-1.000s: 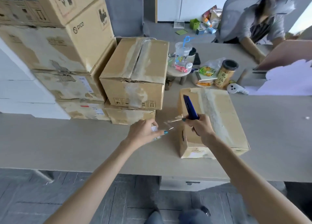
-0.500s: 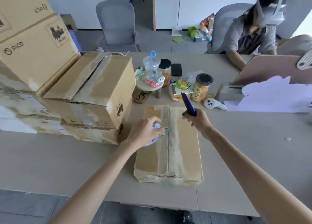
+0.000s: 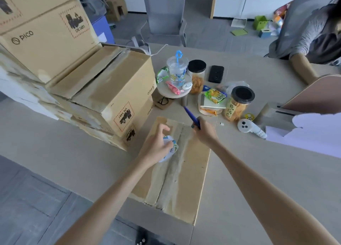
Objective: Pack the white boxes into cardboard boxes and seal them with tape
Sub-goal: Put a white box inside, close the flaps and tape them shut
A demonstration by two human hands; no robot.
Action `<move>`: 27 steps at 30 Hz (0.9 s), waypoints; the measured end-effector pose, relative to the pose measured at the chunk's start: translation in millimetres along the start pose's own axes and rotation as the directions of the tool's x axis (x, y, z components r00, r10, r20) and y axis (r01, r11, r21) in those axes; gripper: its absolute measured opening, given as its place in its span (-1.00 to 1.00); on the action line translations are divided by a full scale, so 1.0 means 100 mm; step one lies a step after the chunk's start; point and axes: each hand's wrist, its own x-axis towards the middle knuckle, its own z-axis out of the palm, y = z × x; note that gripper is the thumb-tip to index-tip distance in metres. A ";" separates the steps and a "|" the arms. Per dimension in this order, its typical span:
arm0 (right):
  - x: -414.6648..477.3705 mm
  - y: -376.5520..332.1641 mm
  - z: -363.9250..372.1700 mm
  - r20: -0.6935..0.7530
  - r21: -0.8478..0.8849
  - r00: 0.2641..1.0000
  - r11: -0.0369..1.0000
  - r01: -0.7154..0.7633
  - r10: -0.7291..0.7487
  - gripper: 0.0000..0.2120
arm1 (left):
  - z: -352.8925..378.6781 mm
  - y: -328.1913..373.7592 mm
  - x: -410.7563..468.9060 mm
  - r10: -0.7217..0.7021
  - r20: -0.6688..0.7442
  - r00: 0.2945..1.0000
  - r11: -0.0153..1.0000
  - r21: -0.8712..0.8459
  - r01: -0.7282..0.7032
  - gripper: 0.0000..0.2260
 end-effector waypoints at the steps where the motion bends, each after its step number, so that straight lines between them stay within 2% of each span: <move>1: 0.00 0.02 0.01 0.002 -0.008 1.000 1.000 -0.003 0.003 -0.91 | 0.01 0.03 -0.01 -0.003 -0.011 1.000 1.000 0.025 0.004 -0.68; 7: -0.14 0.14 0.09 -0.063 -0.040 0.998 0.999 -0.006 0.003 -0.90 | 0.06 0.01 -0.10 0.067 0.022 0.998 0.990 0.126 -0.069 -0.74; 12: -0.40 0.13 0.19 -0.116 -0.133 0.993 0.991 -0.014 -0.002 -0.90 | -0.02 -0.13 -0.19 0.089 0.080 0.993 0.986 0.135 -0.099 -0.73; 16: -0.64 0.12 0.29 -0.145 -0.161 0.989 0.985 -0.057 0.033 -0.90 | -0.09 -0.26 -0.36 0.066 0.054 0.996 0.992 0.101 -0.071 -0.67; 19: -0.70 0.14 0.30 -0.135 -0.070 0.984 0.990 -0.124 0.113 -0.90 | -0.11 -0.31 -0.44 0.032 0.053 0.998 0.997 0.072 -0.035 -0.72; 22: -0.62 0.12 0.21 -0.117 0.079 0.979 0.984 -0.160 0.168 -0.90 | -0.12 -0.27 -0.50 0.044 0.095 0.994 0.995 -0.089 -0.036 -0.75; 24: -0.55 0.13 0.14 -0.084 0.112 0.984 0.983 -0.148 0.158 -0.88 | -0.11 -0.20 -0.55 0.045 0.064 0.997 0.997 -0.062 -0.041 -0.76; 27: -0.45 0.18 0.02 -0.025 0.165 0.990 0.978 -0.131 0.137 -0.88 | -0.05 -0.10 -0.55 0.010 -0.037 0.999 0.996 0.094 -0.006 -0.81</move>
